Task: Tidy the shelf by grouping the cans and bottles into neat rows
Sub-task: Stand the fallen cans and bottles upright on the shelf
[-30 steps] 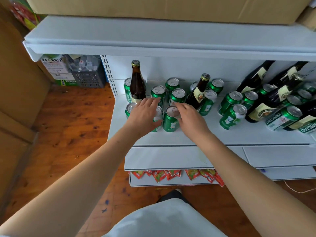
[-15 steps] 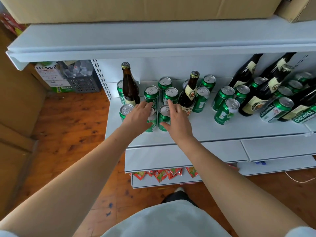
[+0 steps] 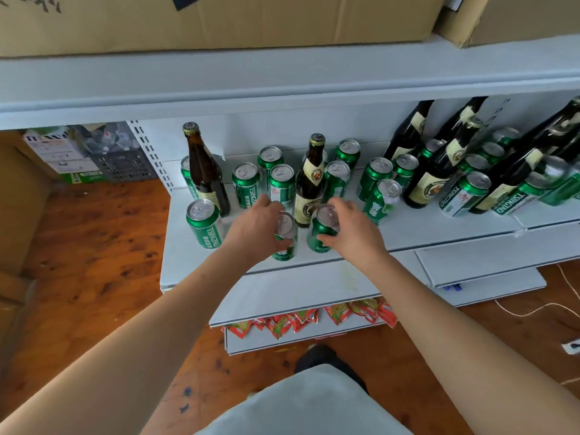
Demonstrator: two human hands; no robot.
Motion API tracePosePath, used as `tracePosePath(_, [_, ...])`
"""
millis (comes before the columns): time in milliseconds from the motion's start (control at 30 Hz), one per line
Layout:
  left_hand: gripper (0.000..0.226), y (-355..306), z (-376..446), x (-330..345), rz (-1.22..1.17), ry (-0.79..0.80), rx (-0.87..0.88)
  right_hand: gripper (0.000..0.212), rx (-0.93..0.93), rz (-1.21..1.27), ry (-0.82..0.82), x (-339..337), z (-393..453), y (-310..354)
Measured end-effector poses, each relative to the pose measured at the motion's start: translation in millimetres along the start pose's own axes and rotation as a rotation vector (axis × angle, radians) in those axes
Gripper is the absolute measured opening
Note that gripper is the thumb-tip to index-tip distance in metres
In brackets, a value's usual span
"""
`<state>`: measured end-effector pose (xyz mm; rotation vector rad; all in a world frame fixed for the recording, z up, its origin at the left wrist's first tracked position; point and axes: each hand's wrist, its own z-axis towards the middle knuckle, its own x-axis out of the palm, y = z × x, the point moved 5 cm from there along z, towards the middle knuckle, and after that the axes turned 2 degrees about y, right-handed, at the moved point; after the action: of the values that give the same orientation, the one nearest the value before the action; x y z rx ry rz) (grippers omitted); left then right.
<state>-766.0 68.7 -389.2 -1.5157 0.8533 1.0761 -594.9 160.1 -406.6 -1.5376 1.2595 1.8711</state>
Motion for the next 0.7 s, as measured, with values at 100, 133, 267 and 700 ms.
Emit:
tracePosePath(100, [0.063,-28,10,16,-0.065,-0.027,0.038,0.062,0.084,0.013,-0.020,-14,1,-37])
tracePosePath(133, [0.063,-36,13,23,-0.080,-0.035,0.045,0.061,0.096,0.010,-0.023,-16,3,-46])
tracePosePath(267, [0.062,-61,30,49,-0.074,-0.061,0.057,0.062,0.054,-0.155,-0.033,-24,14,-70])
tracePosePath(700, [0.074,-106,72,72,-0.071,-0.095,0.038,0.079,0.024,-0.260,-0.033,-42,37,-86])
